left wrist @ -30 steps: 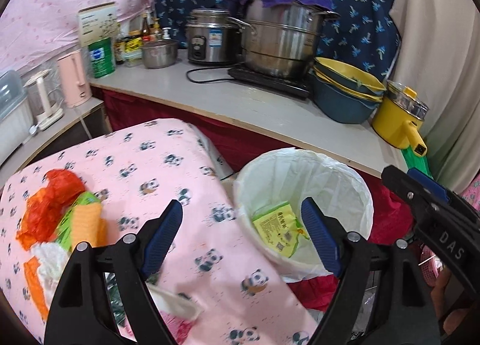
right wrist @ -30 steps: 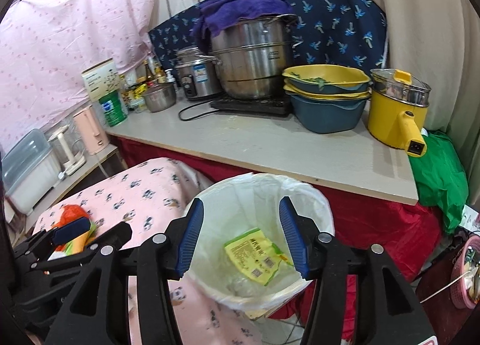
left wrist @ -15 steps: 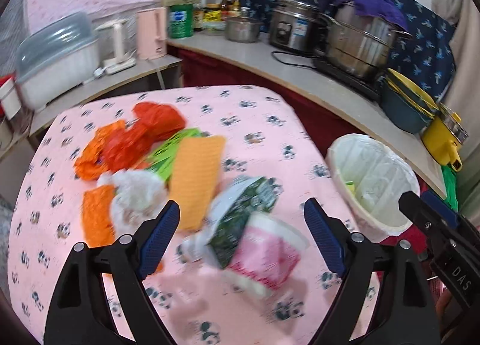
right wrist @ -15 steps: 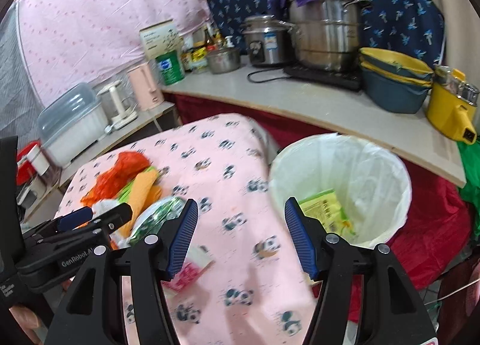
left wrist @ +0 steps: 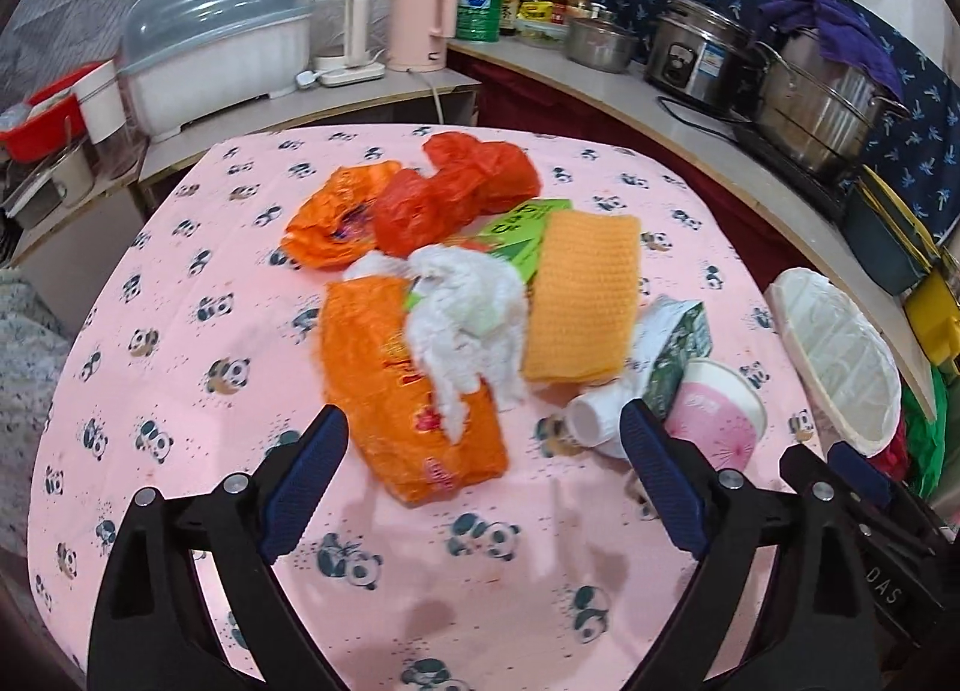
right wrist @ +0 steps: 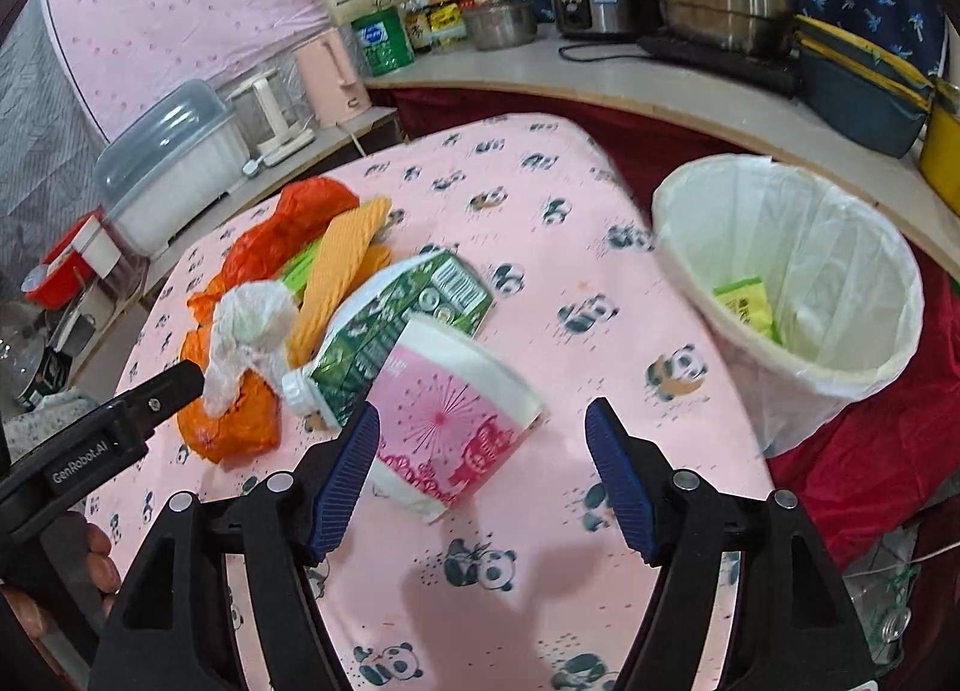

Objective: Collect trash
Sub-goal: 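Grasp the pink paper cup with the right gripper while the left grasps white tissue, then carry the pink cup over the wastebasket with the right gripper while the left holds tissue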

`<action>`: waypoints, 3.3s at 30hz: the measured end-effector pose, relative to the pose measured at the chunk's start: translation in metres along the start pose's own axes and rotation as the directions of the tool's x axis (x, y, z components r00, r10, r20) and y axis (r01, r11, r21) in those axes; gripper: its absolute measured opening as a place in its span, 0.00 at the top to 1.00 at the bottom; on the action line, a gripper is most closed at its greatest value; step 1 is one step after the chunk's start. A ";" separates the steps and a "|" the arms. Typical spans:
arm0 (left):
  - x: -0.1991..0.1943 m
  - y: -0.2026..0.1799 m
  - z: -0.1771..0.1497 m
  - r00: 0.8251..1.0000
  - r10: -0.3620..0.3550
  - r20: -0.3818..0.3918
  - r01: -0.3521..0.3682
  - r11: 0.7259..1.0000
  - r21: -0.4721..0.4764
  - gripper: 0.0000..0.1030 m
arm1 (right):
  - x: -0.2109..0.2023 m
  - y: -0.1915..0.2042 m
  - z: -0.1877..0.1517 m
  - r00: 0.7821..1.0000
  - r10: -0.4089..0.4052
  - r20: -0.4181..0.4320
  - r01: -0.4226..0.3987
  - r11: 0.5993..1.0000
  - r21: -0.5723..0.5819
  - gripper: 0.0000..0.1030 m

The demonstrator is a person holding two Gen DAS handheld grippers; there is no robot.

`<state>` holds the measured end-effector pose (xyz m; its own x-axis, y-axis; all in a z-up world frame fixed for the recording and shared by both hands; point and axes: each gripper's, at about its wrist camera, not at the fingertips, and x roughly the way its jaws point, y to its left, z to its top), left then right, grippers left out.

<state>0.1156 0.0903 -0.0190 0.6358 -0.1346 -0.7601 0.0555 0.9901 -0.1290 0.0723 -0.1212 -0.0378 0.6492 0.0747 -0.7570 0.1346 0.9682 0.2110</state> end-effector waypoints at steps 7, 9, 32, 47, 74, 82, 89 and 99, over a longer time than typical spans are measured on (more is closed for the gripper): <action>0.013 0.029 -0.008 0.999 0.005 -0.034 -0.007 0.999 -0.054 0.14 | 0.018 0.007 -0.008 0.998 0.016 -0.053 -0.015 1.000 0.024 0.29; 0.016 0.035 -0.009 0.999 -0.001 -0.042 -0.002 0.997 -0.073 0.13 | 0.021 0.009 -0.008 0.998 0.015 -0.059 -0.014 1.000 0.021 0.29; 0.058 0.042 -0.016 0.991 -0.069 -0.118 0.061 0.996 -0.069 0.30 | 0.061 0.024 -0.002 0.994 -0.019 -0.108 0.021 1.000 0.013 0.20; 0.030 0.036 0.023 0.999 -0.041 0.017 0.041 0.999 -0.007 0.20 | 0.076 0.024 0.006 0.995 -0.009 -0.103 0.012 1.000 0.026 0.19; 0.069 0.010 0.026 0.992 -0.106 -0.067 0.110 0.992 0.064 0.85 | 0.090 0.014 0.018 0.994 0.001 -0.112 0.007 0.998 0.069 0.25; 0.046 0.000 0.024 0.992 -0.119 -0.037 0.121 0.990 0.069 0.85 | 0.073 0.011 0.015 0.997 0.002 -0.074 0.002 0.999 0.051 0.31; 0.022 -0.018 0.027 0.989 -0.150 0.002 0.149 0.985 0.092 0.85 | 0.044 -0.001 0.021 1.000 0.004 -0.011 -0.003 0.998 0.068 0.32; -0.010 -0.060 0.035 0.978 -0.204 0.055 0.193 0.969 0.153 0.85 | -0.002 -0.021 0.032 0.995 -0.020 0.096 0.013 0.998 0.065 0.32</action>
<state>0.1327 0.0336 0.0190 0.6524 -0.3309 -0.6818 0.2945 0.9396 -0.1743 0.0926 -0.1496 -0.0211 0.7155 0.0325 -0.6979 0.1915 0.9516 0.2406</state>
